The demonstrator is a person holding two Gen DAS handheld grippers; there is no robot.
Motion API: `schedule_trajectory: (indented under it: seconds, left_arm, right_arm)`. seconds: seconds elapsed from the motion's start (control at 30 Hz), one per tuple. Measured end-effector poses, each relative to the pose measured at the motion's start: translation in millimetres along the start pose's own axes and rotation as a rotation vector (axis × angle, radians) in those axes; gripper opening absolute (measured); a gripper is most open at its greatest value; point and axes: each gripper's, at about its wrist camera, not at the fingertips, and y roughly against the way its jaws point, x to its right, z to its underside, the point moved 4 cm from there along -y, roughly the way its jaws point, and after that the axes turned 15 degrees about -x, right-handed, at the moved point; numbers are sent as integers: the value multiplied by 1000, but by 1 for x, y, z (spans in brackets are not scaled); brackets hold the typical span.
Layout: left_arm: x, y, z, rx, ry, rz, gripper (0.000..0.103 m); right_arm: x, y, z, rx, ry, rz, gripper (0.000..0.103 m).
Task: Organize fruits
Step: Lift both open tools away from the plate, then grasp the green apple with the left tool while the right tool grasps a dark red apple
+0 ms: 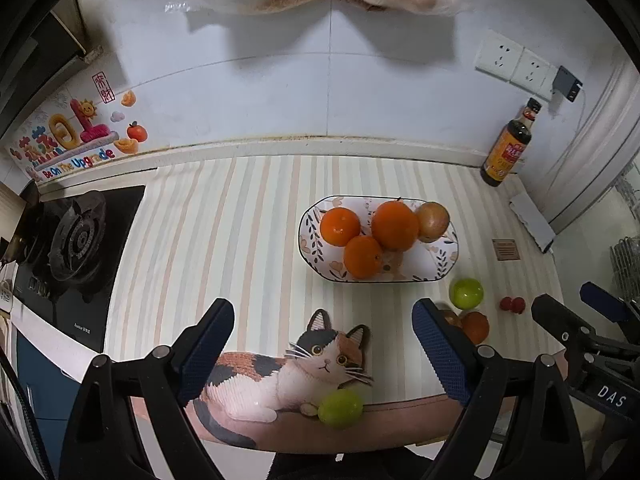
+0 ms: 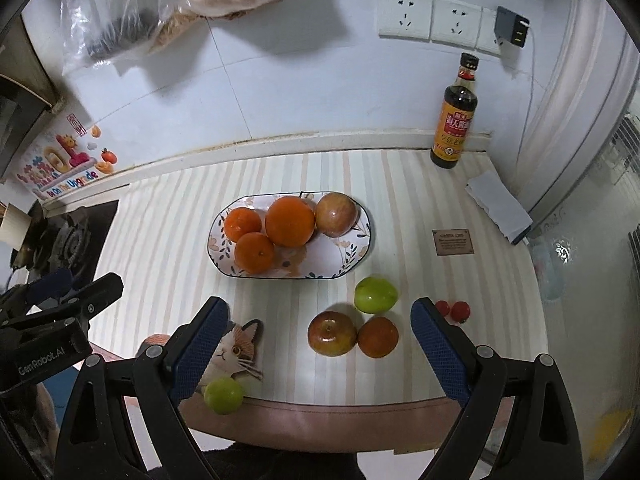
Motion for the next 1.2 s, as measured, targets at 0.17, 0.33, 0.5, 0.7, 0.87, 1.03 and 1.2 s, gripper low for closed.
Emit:
schedule_trajectory:
  seconds: [0.17, 0.33, 0.5, 0.7, 0.87, 1.03, 1.2]
  left_arm:
    - [1, 11, 6, 13, -1, 14, 91]
    - [0, 10, 8, 10, 5, 22, 91]
    - [-4, -20, 7, -85, 7, 39, 95]
    - [-1, -98, 24, -312, -22, 57, 101]
    - [7, -161, 51, -489, -24, 95, 101]
    - [17, -199, 69, -590, -33, 116, 101]
    - [27, -229, 84, -684, -58, 121, 99]
  right_arm:
    - [-3, 15, 5, 26, 2, -8, 95]
    - [-2, 12, 5, 18, -5, -22, 95]
    - [12, -21, 1, -55, -40, -54, 95]
    - [36, -97, -2, -229, -97, -159, 95]
    - [41, -163, -7, -360, -91, -237, 94]
    - [28, -202, -18, -445, 30, -148, 92]
    - [15, -236, -20, -530, 144, -60, 88]
